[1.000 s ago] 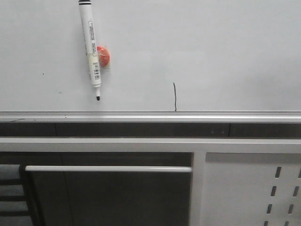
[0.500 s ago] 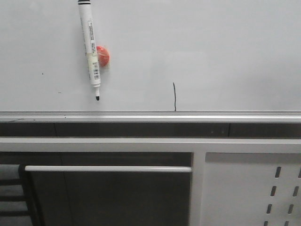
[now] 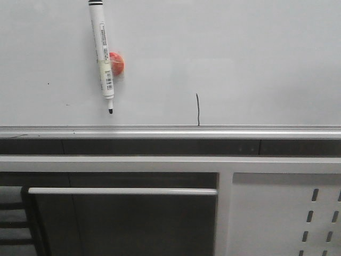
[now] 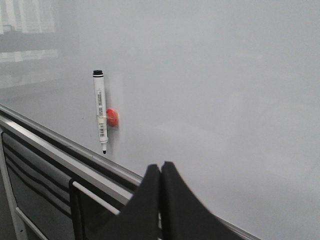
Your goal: Write number 1 on whiteboard
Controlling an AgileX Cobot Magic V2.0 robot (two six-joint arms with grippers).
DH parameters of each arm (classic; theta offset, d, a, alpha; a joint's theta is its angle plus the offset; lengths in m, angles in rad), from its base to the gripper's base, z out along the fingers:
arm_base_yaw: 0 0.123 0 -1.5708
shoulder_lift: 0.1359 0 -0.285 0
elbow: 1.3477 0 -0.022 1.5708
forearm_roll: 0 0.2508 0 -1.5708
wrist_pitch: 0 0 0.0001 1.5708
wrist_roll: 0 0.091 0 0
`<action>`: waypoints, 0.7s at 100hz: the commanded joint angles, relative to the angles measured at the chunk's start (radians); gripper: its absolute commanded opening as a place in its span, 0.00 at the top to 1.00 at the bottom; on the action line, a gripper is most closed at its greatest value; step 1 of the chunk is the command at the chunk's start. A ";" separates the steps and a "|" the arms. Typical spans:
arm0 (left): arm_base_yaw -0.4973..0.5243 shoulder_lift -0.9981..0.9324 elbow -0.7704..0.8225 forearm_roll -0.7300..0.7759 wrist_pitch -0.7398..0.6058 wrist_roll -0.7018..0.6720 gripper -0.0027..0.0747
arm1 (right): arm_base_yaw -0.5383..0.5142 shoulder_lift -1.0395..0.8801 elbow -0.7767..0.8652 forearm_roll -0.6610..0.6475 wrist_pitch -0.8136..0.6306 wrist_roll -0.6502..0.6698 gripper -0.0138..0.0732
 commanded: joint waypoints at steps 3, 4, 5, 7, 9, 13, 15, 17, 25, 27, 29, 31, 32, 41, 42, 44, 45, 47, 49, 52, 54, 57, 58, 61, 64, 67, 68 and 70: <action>0.002 -0.028 0.022 0.018 -0.051 -0.008 0.99 | -0.008 0.008 -0.027 -0.010 -0.049 -0.004 0.92; 0.002 -0.028 0.022 0.020 -0.051 -0.008 0.99 | -0.008 0.008 -0.027 -0.010 -0.049 -0.004 0.92; 0.002 -0.028 0.022 0.025 -0.052 -0.008 0.99 | -0.008 0.008 -0.027 -0.010 -0.049 -0.004 0.92; 0.002 -0.028 0.022 0.031 -0.053 -0.008 0.99 | -0.008 0.008 -0.027 -0.010 -0.049 -0.004 0.92; 0.002 -0.028 0.022 0.030 -0.053 -0.008 0.99 | -0.008 0.008 -0.027 -0.010 -0.049 -0.004 0.92; 0.002 -0.028 0.022 0.030 -0.053 -0.008 0.99 | -0.008 0.008 -0.027 -0.010 -0.049 -0.004 0.92; 0.002 -0.028 0.022 0.030 -0.053 -0.008 0.99 | -0.008 0.008 -0.027 -0.010 -0.049 -0.004 0.92; 0.002 -0.028 0.022 0.030 -0.053 -0.008 0.99 | -0.008 0.008 -0.027 -0.010 -0.049 -0.004 0.92; 0.002 -0.028 0.022 0.030 -0.053 -0.008 0.99 | -0.008 0.008 -0.027 -0.010 -0.049 -0.004 0.92; 0.002 -0.028 0.022 0.030 -0.053 -0.008 0.99 | -0.008 0.008 -0.027 -0.010 -0.049 -0.004 0.92; 0.002 -0.028 0.022 0.030 -0.053 -0.008 0.99 | -0.008 0.008 -0.027 -0.010 -0.049 -0.004 0.92; 0.002 -0.028 0.022 0.030 -0.053 -0.008 0.99 | -0.008 0.008 -0.027 -0.010 -0.049 -0.004 0.92; 0.002 -0.028 0.022 0.030 -0.053 -0.008 0.99 | -0.008 0.008 -0.027 -0.010 -0.049 -0.004 0.92; 0.002 -0.028 0.022 0.030 -0.053 -0.008 0.99 | -0.008 0.008 -0.027 -0.010 -0.049 -0.004 0.92; 0.002 -0.028 0.022 0.030 -0.053 -0.008 0.99 | -0.008 0.008 -0.027 -0.010 -0.049 -0.004 0.92; 0.002 -0.028 0.022 0.030 -0.053 -0.008 0.99 | -0.008 0.008 -0.027 -0.010 -0.049 -0.004 0.92; 0.002 -0.028 0.022 0.030 -0.053 -0.008 0.99 | -0.008 0.008 -0.027 -0.010 -0.049 -0.004 0.92; 0.002 -0.028 0.022 0.030 -0.053 -0.008 0.99 | -0.008 0.008 -0.027 -0.010 -0.049 -0.004 0.92; 0.002 -0.028 0.022 0.030 -0.053 -0.008 0.99 | -0.008 0.008 -0.027 -0.010 -0.049 -0.004 0.92; 0.002 -0.028 0.022 0.030 -0.053 -0.008 0.99 | -0.008 0.008 -0.027 -0.010 -0.049 -0.004 0.92; 0.002 -0.028 0.022 0.030 -0.053 -0.008 0.99 | -0.008 0.008 -0.027 -0.010 -0.049 -0.004 0.92; 0.002 -0.028 0.022 0.030 -0.053 -0.008 0.99 | -0.008 0.008 -0.027 -0.010 -0.049 -0.004 0.92; 0.002 -0.028 0.022 0.030 -0.053 -0.008 0.99 | -0.008 0.008 -0.027 -0.010 -0.049 -0.004 0.92; 0.002 -0.028 0.022 0.030 -0.053 -0.008 0.99 | -0.008 0.008 -0.027 -0.010 -0.049 -0.004 0.92; 0.002 -0.028 0.022 0.030 -0.053 -0.008 0.99 | -0.008 0.008 -0.027 -0.010 -0.049 -0.004 0.92; 0.002 -0.028 0.022 0.030 -0.053 -0.008 0.99 | -0.008 0.008 -0.027 -0.010 -0.049 -0.004 0.92; 0.002 -0.028 0.022 0.030 -0.053 -0.008 0.99 | -0.008 0.008 -0.027 -0.010 -0.049 -0.004 0.92; 0.002 -0.028 0.022 0.030 -0.053 -0.008 0.99 | -0.008 0.008 -0.027 -0.010 -0.049 -0.004 0.92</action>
